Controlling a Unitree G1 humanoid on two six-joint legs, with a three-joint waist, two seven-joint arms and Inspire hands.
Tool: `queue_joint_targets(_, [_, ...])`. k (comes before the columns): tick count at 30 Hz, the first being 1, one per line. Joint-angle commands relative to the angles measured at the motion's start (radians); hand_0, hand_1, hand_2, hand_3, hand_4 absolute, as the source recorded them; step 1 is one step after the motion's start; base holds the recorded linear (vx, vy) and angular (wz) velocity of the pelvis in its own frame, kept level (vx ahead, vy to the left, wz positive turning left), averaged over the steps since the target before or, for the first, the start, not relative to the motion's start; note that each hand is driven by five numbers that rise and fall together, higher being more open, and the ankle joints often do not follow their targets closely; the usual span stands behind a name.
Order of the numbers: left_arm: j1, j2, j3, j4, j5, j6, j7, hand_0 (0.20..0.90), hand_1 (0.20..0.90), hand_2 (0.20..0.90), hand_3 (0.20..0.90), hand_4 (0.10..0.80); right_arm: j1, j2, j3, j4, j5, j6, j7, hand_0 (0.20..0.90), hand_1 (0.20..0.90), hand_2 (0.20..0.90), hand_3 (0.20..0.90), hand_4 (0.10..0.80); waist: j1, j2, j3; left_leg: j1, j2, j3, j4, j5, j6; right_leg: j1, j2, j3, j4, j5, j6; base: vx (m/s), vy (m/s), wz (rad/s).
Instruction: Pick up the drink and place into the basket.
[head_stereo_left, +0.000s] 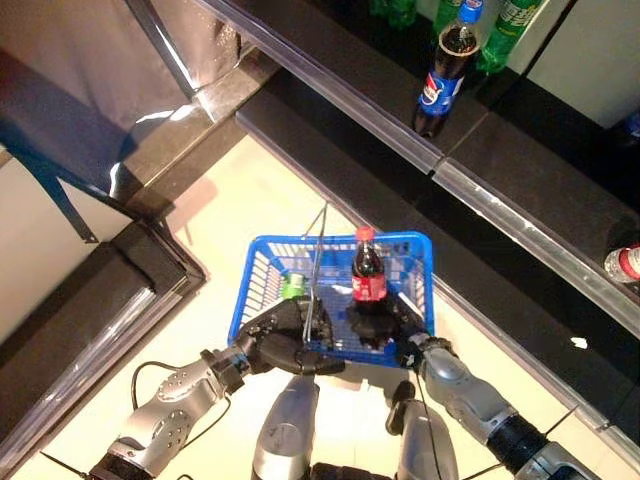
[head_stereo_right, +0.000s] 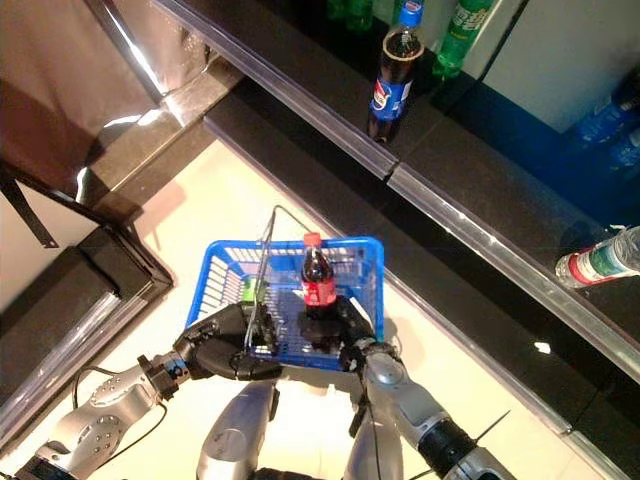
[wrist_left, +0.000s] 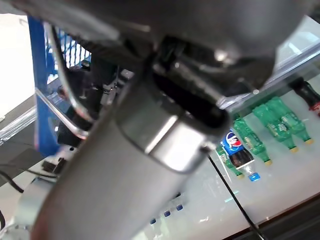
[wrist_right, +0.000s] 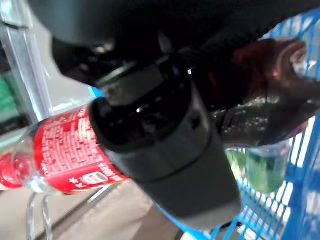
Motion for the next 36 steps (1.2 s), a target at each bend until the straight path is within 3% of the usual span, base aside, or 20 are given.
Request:
queue_joint_targets(1, [-0.051, -0.091, 0.056, -0.344, -0.149, -0.163, -0.222, 0.300, 0.300, 0.300, 0.200, 0.100, -0.056, 0.071, -0.037, -0.068, -0.010, -0.205, 0.047, 0.300, 0.300, 0.300, 0.200, 0.100, -0.009, 0.017, -0.104, -0.013, -0.062, 0.031, 0.157, -0.117, 0.080, 0.019, 0.072, -0.033, -0.037, 0.072, -0.119, 0.000, 0.000, 0.00])
queue_joint_targets(10, [-0.076, -0.103, 0.063, -0.351, -0.173, -0.112, -0.275, 0.300, 0.300, 0.300, 0.200, 0.100, -0.137, 0.105, -0.072, 0.218, -0.045, -0.182, 0.020, 0.300, 0.300, 0.300, 0.200, 0.100, 0.019, 0.032, -0.109, -0.020, -0.065, 0.018, 0.171, -0.107, 0.073, 0.018, 0.065, -0.052, -0.018, 0.064, -0.131, 0.017, -0.003, 0.01])
queue_joint_targets(16, [-0.103, -0.116, 0.054, -0.355, -0.181, -0.078, -0.309, 0.300, 0.300, 0.300, 0.200, 0.100, -0.178, 0.104, -0.055, 0.431, -0.151, -0.086, 0.039, 0.300, 0.300, 0.300, 0.200, 0.100, 0.039, 0.033, -0.119, -0.019, -0.063, 0.008, 0.169, -0.100, 0.067, 0.022, 0.067, -0.064, -0.014, 0.062, -0.133, 0.025, -0.011, 0.03])
queue_joint_targets(24, [-0.118, -0.116, 0.038, -0.363, -0.164, -0.061, -0.315, 0.300, 0.300, 0.300, 0.200, 0.100, -0.177, 0.105, 0.017, 0.615, -0.428, -0.027, 0.063, 0.300, 0.300, 0.300, 0.200, 0.100, 0.057, 0.035, -0.119, -0.026, -0.068, -0.002, 0.170, -0.103, 0.070, 0.016, 0.068, -0.072, -0.004, 0.058, -0.134, 0.009, -0.017, 0.06])
queue_joint_targets(31, [-0.106, -0.118, 0.031, -0.370, -0.161, -0.077, -0.323, 0.300, 0.300, 0.300, 0.200, 0.100, -0.188, 0.086, 0.082, 0.658, -0.737, 0.008, -0.044, 0.300, 0.300, 0.300, 0.200, 0.100, 0.058, 0.040, -0.114, -0.033, -0.068, 0.001, 0.169, -0.101, 0.068, 0.005, 0.068, -0.069, 0.004, 0.055, -0.131, -0.002, -0.003, 0.02])
queue_joint_targets(36, [-0.104, -0.127, 0.021, -0.384, -0.150, -0.093, -0.309, 0.300, 0.300, 0.300, 0.200, 0.100, -0.167, 0.081, 0.094, 0.771, -0.847, 0.112, -0.115, 0.300, 0.300, 0.300, 0.200, 0.100, 0.057, 0.052, -0.103, -0.043, -0.068, 0.007, 0.168, -0.103, 0.073, -0.007, 0.066, -0.068, 0.011, 0.053, -0.128, -0.007, 0.001, 0.00])
